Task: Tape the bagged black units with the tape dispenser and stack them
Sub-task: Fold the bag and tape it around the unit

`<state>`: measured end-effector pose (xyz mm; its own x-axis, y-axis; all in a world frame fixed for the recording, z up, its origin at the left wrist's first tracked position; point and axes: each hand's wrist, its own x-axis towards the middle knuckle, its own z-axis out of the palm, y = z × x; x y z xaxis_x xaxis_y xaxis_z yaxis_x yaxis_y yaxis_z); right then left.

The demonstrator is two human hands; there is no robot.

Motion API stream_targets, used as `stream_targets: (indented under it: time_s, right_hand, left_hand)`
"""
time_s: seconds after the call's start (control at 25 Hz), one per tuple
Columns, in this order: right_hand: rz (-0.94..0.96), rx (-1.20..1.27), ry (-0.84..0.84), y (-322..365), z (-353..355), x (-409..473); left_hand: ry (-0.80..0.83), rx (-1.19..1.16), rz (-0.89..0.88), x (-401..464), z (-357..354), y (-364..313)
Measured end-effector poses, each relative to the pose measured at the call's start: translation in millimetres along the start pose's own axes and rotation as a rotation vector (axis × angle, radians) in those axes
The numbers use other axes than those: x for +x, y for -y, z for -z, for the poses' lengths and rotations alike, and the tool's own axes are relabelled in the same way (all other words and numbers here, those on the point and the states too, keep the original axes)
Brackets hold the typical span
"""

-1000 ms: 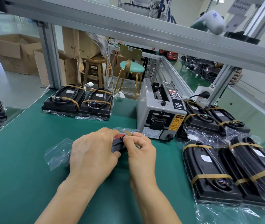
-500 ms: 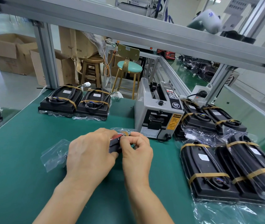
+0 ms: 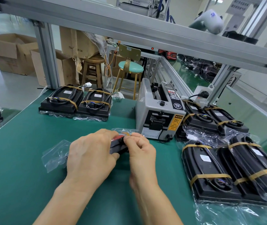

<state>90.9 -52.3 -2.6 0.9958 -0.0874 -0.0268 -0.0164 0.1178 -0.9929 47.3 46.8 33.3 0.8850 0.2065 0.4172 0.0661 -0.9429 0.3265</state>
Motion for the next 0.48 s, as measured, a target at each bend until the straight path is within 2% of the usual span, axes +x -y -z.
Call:
stream_targets:
  time_s: [0.16, 0.48]
  right_hand:
    - [0.01, -0.042, 0.047, 2.6, 2.4, -0.2]
    - [0.061, -0.075, -0.014, 3.3, -2.5, -3.8]
  left_hand:
    - [0.004, 0.007, 0.013, -0.1, -0.3, 0.2]
    - [0.003, -0.005, 0.008, -1.0, -0.8, -0.4]
